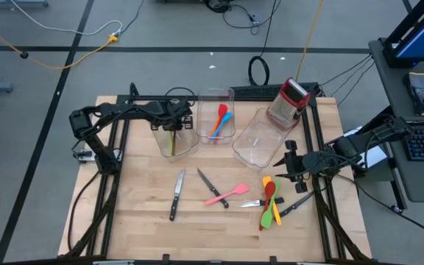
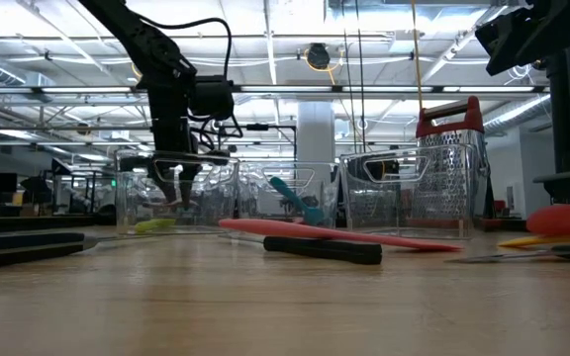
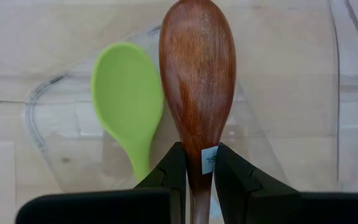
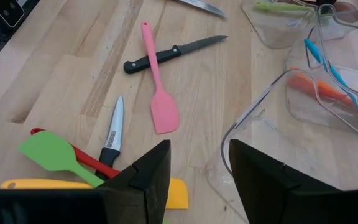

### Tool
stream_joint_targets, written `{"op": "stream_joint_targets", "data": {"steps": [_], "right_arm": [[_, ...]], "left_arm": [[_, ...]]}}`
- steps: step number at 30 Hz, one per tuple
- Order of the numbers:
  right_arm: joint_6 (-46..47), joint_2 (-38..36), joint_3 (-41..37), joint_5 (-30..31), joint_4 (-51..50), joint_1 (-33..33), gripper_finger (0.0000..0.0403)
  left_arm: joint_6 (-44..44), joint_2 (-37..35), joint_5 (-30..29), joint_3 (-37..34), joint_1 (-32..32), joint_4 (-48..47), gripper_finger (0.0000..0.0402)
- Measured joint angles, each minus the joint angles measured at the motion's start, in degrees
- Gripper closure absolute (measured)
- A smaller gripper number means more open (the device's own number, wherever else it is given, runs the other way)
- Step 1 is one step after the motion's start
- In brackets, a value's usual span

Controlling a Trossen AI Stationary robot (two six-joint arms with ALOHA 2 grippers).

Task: Pick & Place Kitchen Items
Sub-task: Put the brown serving spoon in the left bin, then put the green spatula in the middle bin

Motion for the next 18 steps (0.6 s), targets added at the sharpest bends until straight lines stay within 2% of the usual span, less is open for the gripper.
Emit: {"op": "stream_joint_targets", "data": {"steps": [6,18], "right_arm": [[0.0,0.0,0.0,0.0,0.0,0.0,0.0248],[2.2,0.0,0.0,0.0,0.0,0.0,0.0248]], "left_arm": [[0.8,0.0,-0.4,0.0,0.0,0.1,0.0339],[3.2,0.0,-0.4,0.0,0.0,0.1,0.0197]]}}
